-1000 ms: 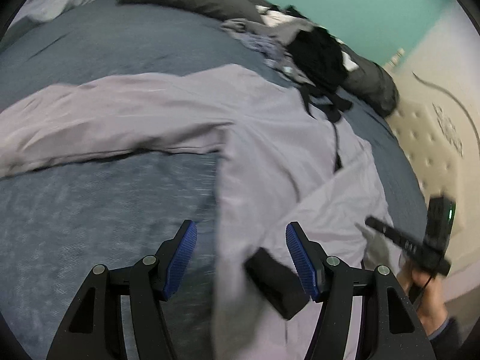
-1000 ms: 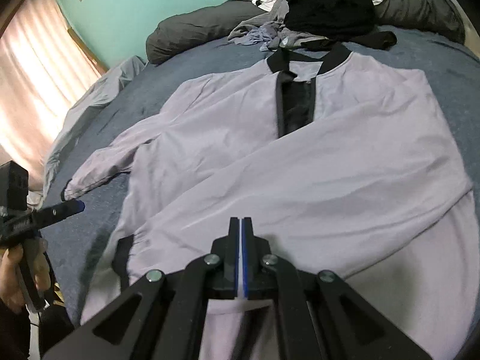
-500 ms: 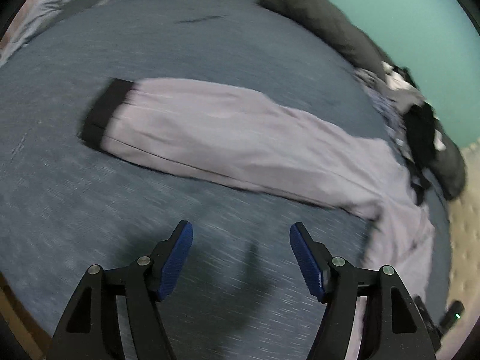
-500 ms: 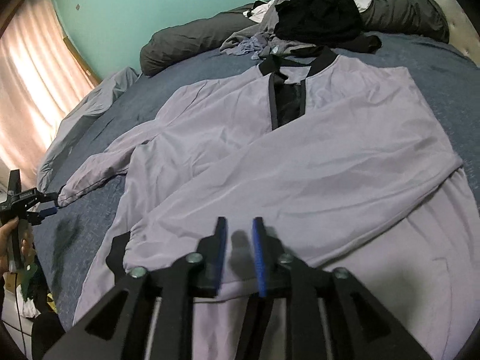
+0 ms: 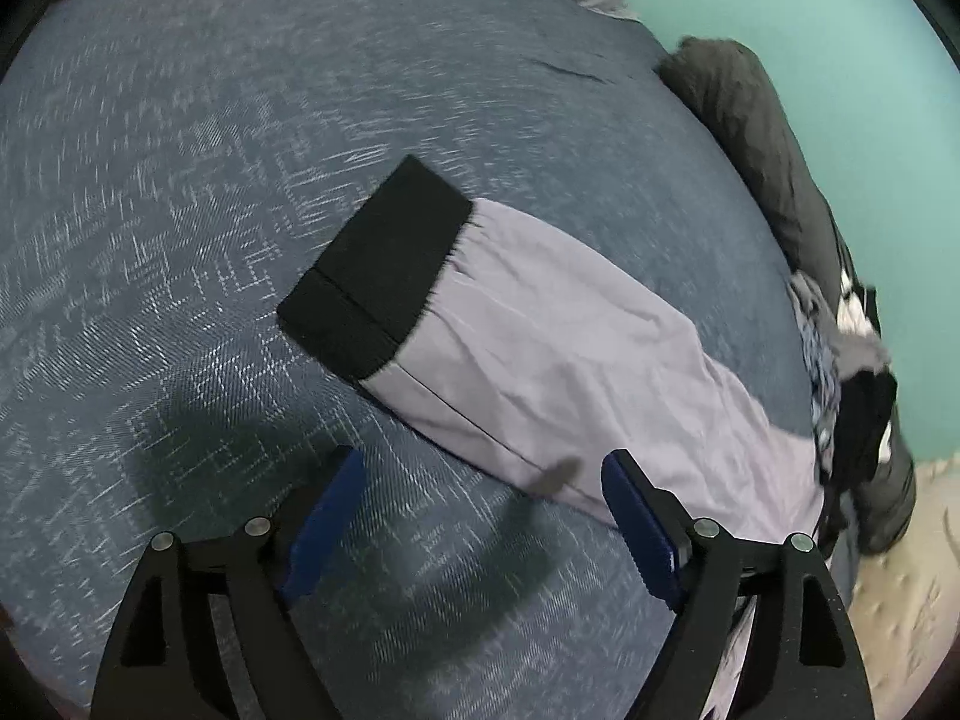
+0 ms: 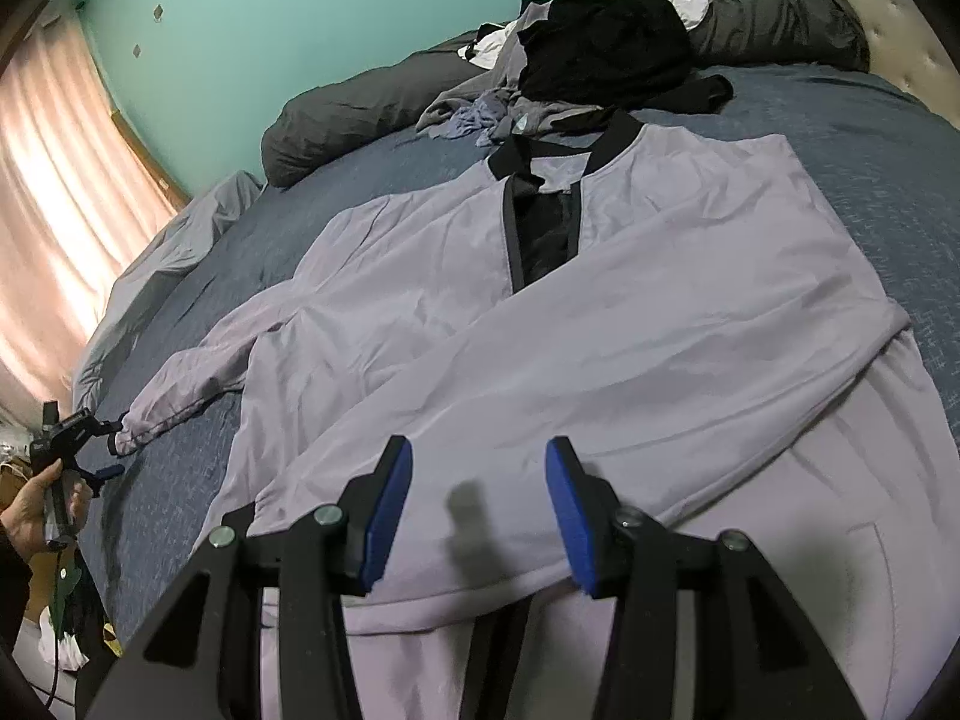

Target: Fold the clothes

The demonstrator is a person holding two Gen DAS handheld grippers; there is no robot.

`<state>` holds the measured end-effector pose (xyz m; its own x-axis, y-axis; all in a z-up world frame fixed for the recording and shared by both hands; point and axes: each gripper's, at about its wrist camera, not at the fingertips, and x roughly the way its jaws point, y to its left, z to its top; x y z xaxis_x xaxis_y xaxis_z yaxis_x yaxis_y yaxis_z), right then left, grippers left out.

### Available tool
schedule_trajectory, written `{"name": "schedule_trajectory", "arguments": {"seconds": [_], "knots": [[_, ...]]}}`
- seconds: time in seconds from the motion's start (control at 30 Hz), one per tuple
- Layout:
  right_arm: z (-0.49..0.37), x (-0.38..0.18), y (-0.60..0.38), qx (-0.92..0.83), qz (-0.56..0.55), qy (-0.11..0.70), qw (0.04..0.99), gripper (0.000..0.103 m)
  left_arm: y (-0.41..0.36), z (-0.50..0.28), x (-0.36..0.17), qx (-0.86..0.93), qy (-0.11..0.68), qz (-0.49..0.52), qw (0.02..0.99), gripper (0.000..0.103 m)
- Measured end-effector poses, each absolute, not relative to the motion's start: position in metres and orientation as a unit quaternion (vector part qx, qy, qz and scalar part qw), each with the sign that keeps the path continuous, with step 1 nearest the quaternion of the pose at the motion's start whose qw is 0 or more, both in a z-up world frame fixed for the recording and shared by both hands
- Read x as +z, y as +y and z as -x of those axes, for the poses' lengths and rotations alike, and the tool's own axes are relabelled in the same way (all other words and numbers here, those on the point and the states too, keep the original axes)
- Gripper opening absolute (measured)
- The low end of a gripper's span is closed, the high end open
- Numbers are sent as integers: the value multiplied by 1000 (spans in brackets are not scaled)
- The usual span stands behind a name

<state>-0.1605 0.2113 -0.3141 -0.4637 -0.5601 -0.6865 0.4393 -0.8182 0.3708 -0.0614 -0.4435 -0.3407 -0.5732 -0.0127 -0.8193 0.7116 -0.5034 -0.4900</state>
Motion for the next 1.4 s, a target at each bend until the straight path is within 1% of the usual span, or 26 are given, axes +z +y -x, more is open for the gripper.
{"name": "schedule_trajectory", "arguments": {"seconds": [0.23,0.37,0.4,0.43,0.5,0.63,0.73,0.83,1.03,1.17,1.3,1.4], "knots": [[161,-316,209,-855,-423,-69,293,47,-459,75,-344,-775,452,-370,240,86],[159,-316,207,-855,-421,-65,296,47,-464,85,-345,-781,448,-365,237,84],[159,-316,207,-856,-420,-64,296,47,-464,87,-345,-783,442,-367,238,76],[159,-315,207,-857,-418,-63,296,47,-464,90,-345,-785,436,-369,238,64],[159,-314,207,-858,-414,-63,297,47,-467,92,-344,-791,431,-369,229,56],[159,-314,208,-860,-411,-66,293,47,-467,97,-338,-805,422,-364,205,33],[159,-314,208,-861,-411,-68,293,47,-465,101,-329,-814,410,-365,190,25],[160,-314,208,-860,-412,-69,294,47,-461,106,-311,-829,393,-355,177,21],[160,-309,215,-863,-406,-72,291,47,-431,121,-255,-862,359,-330,138,19],[160,-302,229,-869,-401,-72,280,47,-381,134,-206,-884,333,-316,91,19],[159,-301,249,-870,-402,-95,268,47,-334,152,-163,-897,310,-312,38,19],[157,-300,262,-872,-400,-105,261,47,-290,186,-139,-902,293,-316,0,19]]}}
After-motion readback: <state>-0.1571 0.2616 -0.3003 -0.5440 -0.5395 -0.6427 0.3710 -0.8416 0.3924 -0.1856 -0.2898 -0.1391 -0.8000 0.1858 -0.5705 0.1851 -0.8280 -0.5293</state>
